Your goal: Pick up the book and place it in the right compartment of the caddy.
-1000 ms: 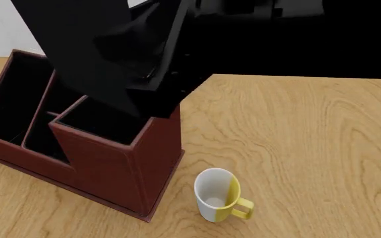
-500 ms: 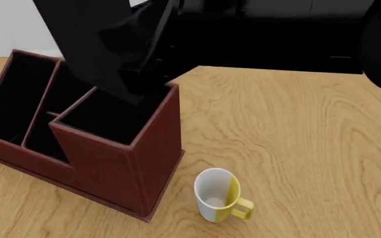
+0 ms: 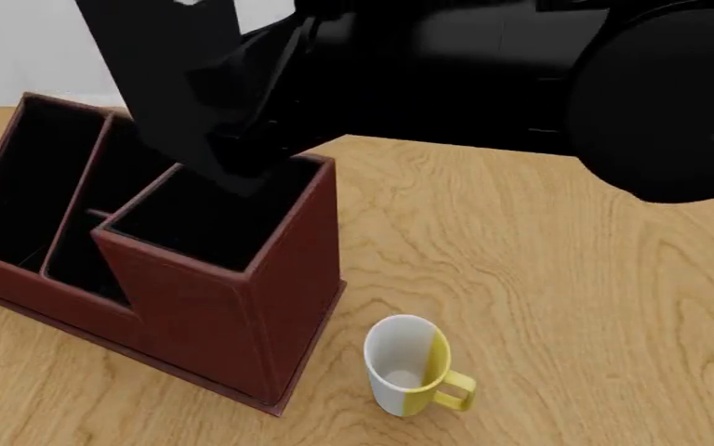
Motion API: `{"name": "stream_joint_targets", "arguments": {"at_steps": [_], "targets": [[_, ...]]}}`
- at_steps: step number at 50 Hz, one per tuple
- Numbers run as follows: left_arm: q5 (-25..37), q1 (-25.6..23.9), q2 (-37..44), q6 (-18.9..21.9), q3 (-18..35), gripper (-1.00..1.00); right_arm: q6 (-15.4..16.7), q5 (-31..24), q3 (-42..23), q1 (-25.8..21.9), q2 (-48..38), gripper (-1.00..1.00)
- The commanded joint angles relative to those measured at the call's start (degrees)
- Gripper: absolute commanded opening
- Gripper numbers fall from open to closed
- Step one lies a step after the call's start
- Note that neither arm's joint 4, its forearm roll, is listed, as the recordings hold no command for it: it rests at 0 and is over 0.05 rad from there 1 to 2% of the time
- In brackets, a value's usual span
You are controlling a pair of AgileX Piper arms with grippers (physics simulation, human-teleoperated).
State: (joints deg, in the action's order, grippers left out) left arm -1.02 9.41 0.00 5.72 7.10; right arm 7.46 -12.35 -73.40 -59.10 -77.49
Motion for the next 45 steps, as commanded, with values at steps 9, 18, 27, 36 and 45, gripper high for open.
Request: {"name": "stream_joint_targets", "arguments": {"at_steps": [9, 18, 27, 36, 45], "targets": [[-0.4, 0.5, 0.0, -0.1, -0.7, 1.00, -3.0, 4.5, 0.9, 1.1, -2.3, -1.00], [-0.6, 0.6, 0.0, -0.2, -0.9, 1.00, -4.1, 6.5, 2.5, 1.3, -2.7, -1.00], [-1.5, 0.7, 0.0, -0.3, -1.8, 1.00, -4.7, 7.9, 3.3, 1.4, -3.3, -1.00], [-2.9, 0.7, 0.0, -0.4, -3.4, 1.00, -5.3, 9.2, 4.4, 1.5, -3.9, -1.00], [-2.3, 0.7, 0.0, -0.5, -2.9, 1.00, -5.9, 10.3, 5.2, 1.4, -4.4, -1.00]]}}
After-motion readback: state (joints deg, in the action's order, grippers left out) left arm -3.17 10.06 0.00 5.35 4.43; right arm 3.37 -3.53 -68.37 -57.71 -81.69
